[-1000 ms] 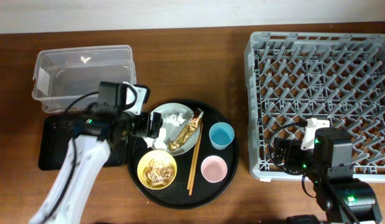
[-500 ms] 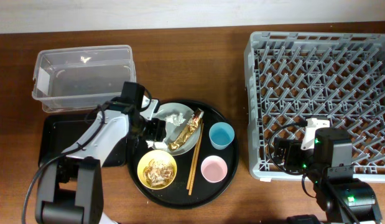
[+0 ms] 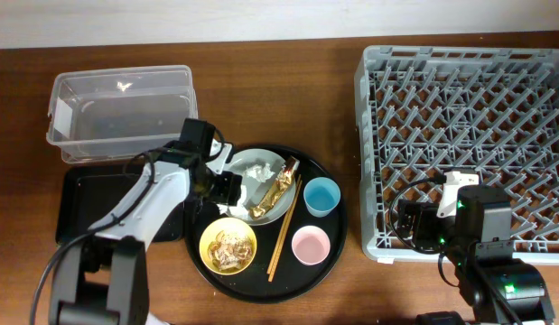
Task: Sort waste into correct bins and load items into the dishwasher rack
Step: 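Reach the left gripper to the white plate and grasp the tissues, then carry the tissues with the left gripper into the clear bin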
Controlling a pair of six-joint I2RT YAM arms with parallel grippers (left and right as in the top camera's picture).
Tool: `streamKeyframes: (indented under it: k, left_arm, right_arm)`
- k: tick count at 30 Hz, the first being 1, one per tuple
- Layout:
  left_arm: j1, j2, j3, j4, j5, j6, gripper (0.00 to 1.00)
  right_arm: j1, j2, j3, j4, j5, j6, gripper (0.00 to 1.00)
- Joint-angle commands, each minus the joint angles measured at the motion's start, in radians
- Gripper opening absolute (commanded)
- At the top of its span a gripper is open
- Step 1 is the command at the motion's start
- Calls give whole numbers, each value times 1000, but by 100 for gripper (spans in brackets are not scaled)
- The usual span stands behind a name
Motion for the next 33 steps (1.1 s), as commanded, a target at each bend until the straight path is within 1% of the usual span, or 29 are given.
streamKeyframes:
  k: [1,5,10,16,17,18,19,20,21,22,23,24,25,30,33]
  left_arm:
    - [-2,-61,28,10,1,4,77]
    - [-42,-53,26,22,3,5,77]
    - [-93,2,26,46,-46,5,77]
    - [-104,70,26,43,-61,5,77]
    - [-104,74,26,40,-61,5,72]
    - [-104,75,26,39,-62,5,63]
    - [-104,75,26,39,-62,5,50]
    - [-104,75,26,39,-61,5,40]
    - [-104,75,26,39,-61,5,34]
    - [-104,75,26,39,-61,5,30]
    - [-104,75,26,38,-61,5,22]
    - [-104,75,26,34,-61,5,6]
    - [-103,75,26,31,-62,5,1]
    - [-101,73,38,11,-61,5,1]
    - [-96,55,95,-67,-96,5,0]
  right_arm:
    - [3,2,27,0,-5,8,98]
    - [3,18,27,0,-5,8,99]
    - [3,32,27,-1,-5,8,98]
    - [3,32,27,-1,-5,8,98]
    - [3,32,27,-1,-5,8,98]
    - [3,32,27,-1,-5,8,98]
    - [3,32,27,-1,-5,8,98]
    - [3,32,27,-1,-5,8,98]
    - [3,32,27,-1,-5,8,98]
    - [3,32,27,-2,-5,8,98]
    - [3,32,27,-4,-5,8,98]
    - [3,32,27,-6,-5,8,98]
    - [3,32,27,-8,-5,8,98]
    - [3,32,27,-9,-5,8,98]
    - [3,32,27,-8,-5,8,98]
